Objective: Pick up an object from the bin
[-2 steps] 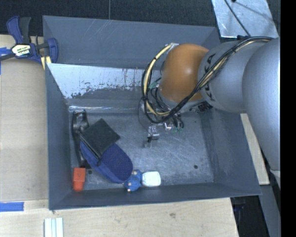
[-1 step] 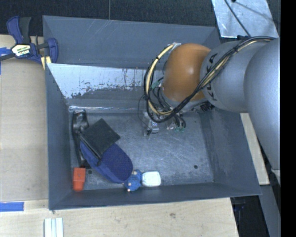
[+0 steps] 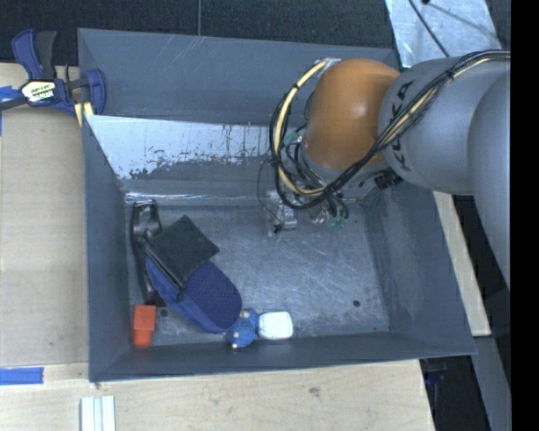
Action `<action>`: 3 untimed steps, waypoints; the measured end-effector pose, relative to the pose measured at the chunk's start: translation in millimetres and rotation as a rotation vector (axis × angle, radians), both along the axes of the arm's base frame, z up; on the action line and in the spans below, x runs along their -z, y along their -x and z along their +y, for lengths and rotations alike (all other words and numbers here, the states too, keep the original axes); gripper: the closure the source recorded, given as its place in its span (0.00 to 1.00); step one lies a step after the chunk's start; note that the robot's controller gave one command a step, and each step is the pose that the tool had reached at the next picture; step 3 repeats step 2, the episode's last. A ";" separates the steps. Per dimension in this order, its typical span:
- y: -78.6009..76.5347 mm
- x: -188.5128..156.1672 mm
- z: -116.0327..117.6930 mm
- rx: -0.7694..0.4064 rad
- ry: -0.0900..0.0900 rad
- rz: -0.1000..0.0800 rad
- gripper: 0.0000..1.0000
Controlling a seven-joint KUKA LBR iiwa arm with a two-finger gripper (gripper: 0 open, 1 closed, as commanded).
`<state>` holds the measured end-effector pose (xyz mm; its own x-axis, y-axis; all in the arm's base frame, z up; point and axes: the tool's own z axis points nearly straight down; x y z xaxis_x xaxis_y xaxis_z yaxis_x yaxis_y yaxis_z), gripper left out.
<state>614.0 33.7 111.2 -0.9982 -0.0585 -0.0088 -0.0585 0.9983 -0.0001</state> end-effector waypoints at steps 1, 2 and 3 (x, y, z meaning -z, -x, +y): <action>-1.4 -6.1 -0.1 0.000 0.000 0.002 1.00; -3.9 -70.7 -0.1 -0.001 0.000 -0.003 1.00; -3.9 -70.7 -0.1 -0.001 0.000 -0.003 1.00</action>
Offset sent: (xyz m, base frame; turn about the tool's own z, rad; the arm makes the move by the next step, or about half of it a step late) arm 0.0000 0.0000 0.0050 0.0000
